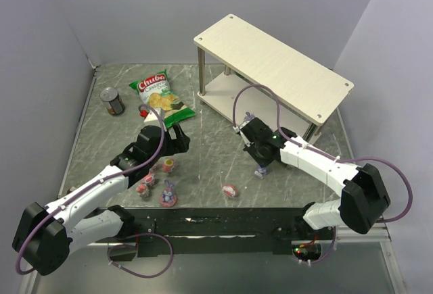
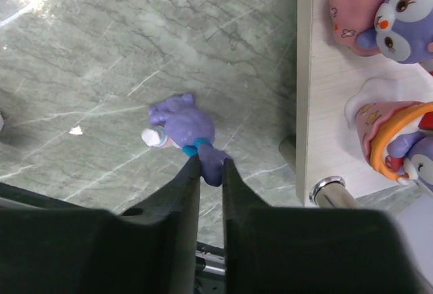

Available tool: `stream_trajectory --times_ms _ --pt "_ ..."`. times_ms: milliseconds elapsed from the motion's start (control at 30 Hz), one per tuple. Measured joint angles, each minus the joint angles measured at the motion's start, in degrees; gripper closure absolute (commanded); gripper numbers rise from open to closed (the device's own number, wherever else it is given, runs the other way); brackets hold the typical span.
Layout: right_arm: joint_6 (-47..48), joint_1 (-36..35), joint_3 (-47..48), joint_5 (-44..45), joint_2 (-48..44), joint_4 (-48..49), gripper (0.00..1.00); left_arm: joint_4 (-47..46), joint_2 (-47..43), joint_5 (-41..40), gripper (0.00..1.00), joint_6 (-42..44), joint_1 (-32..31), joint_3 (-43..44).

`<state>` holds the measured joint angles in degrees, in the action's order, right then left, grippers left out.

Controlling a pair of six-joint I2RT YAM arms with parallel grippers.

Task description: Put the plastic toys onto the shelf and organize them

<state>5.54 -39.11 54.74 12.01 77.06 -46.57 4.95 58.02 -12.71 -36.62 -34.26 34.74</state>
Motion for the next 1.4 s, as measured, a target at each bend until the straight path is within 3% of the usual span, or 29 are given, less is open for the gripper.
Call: stream_trajectory --times_ms 67,433,700,900,1133,1400 --pt "-0.2 0.0 0.2 0.5 0.2 -0.2 1.00 0.0 0.0 0.0 0.04 0.0 0.0 0.0" --pt "-1.9 -0.7 4.6 -0.5 3.4 -2.5 1.00 0.2 -0.7 -0.1 0.04 0.0 0.1 0.0" --pt "-0.8 -6.5 21.0 -0.4 10.6 -5.7 1.00 3.2 -3.3 -0.6 0.04 0.0 0.1 0.5" --pt "4.4 -8.4 32.9 1.6 17.2 -6.7 1.00 5.2 -6.2 -0.5 0.04 0.3 0.2 2.5" --pt "17.2 -7.8 40.7 5.1 24.7 -6.5 1.00 5.2 -6.8 1.4 0.03 0.8 0.2 3.1" --pt "27.7 -1.8 47.2 1.8 30.0 -4.3 1.00 1.7 -0.9 3.9 0.04 2.1 0.3 3.5"
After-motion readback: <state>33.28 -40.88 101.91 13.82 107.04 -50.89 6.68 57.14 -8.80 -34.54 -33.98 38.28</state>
